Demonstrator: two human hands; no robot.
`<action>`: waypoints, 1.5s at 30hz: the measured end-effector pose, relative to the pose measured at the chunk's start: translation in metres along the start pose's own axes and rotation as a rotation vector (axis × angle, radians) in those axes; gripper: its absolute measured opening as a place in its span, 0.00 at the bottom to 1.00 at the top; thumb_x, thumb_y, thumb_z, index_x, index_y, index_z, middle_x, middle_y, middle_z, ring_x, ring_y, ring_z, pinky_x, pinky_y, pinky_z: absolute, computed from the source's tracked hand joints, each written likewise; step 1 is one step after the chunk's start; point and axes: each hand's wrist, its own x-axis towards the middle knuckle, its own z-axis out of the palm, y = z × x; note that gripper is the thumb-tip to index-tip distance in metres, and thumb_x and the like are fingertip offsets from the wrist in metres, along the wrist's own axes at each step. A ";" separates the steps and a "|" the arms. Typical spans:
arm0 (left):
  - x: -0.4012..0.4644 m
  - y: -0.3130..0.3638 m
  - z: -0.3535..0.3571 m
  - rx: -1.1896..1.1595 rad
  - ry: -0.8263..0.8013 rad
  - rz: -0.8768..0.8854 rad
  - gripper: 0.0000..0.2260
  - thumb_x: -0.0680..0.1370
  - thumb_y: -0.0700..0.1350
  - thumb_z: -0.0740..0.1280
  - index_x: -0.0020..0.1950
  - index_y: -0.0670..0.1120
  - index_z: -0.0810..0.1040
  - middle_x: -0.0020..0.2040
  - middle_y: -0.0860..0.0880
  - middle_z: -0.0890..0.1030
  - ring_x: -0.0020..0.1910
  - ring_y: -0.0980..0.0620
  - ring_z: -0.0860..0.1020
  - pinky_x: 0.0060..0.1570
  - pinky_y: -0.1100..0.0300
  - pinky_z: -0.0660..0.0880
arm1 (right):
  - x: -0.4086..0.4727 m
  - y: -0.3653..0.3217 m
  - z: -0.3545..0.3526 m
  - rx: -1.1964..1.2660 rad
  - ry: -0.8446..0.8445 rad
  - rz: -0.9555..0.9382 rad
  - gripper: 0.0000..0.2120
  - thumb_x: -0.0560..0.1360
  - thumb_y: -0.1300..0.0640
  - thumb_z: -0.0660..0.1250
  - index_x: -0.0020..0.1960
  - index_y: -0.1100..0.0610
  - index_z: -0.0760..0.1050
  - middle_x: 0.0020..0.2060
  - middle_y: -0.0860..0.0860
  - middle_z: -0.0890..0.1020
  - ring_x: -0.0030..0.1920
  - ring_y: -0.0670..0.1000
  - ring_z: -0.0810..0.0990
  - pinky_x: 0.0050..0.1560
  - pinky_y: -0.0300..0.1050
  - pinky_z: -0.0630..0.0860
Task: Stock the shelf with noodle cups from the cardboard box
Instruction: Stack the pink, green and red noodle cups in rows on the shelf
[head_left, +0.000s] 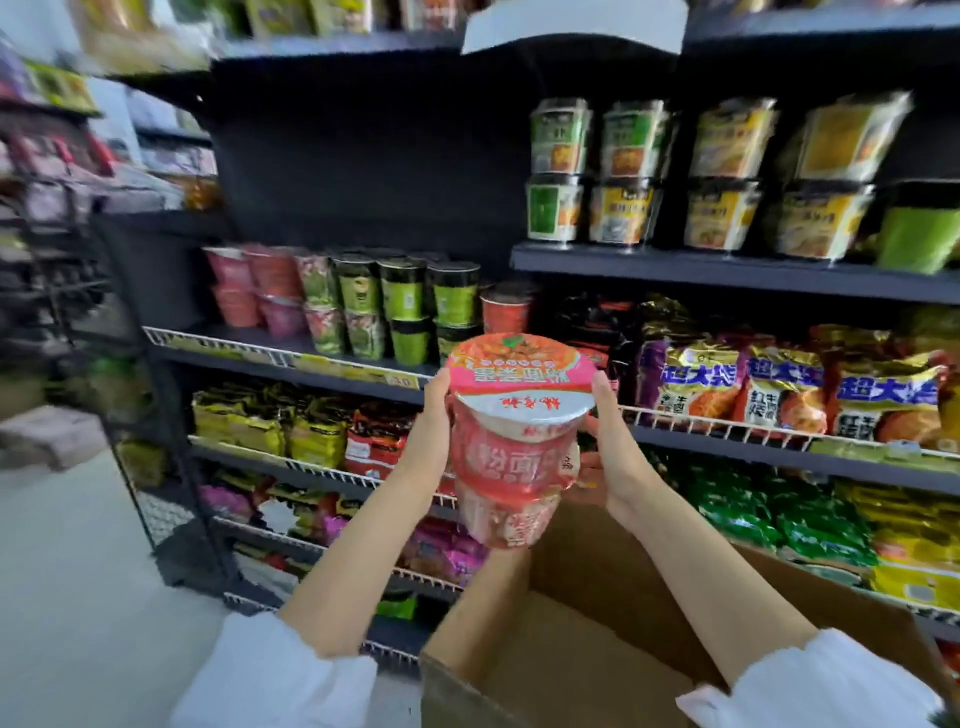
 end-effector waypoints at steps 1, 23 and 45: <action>0.001 0.004 -0.021 0.027 0.020 0.014 0.19 0.80 0.61 0.46 0.52 0.55 0.73 0.44 0.57 0.75 0.46 0.59 0.75 0.53 0.56 0.70 | 0.006 -0.005 0.024 0.003 -0.023 0.006 0.29 0.75 0.31 0.45 0.62 0.47 0.71 0.53 0.49 0.79 0.55 0.55 0.78 0.52 0.51 0.77; 0.279 0.078 -0.455 0.085 0.240 -0.008 0.26 0.78 0.66 0.48 0.62 0.51 0.73 0.50 0.47 0.78 0.38 0.57 0.73 0.40 0.60 0.70 | 0.271 -0.057 0.507 0.074 -0.314 -0.114 0.39 0.64 0.26 0.57 0.69 0.44 0.67 0.63 0.50 0.77 0.63 0.55 0.74 0.65 0.60 0.70; 0.630 0.054 -0.656 0.080 0.115 0.003 0.28 0.75 0.64 0.60 0.70 0.50 0.70 0.59 0.47 0.80 0.52 0.51 0.80 0.47 0.57 0.76 | 0.569 -0.073 0.753 0.199 -0.175 -0.016 0.34 0.74 0.33 0.56 0.74 0.50 0.60 0.70 0.53 0.70 0.70 0.56 0.68 0.67 0.60 0.65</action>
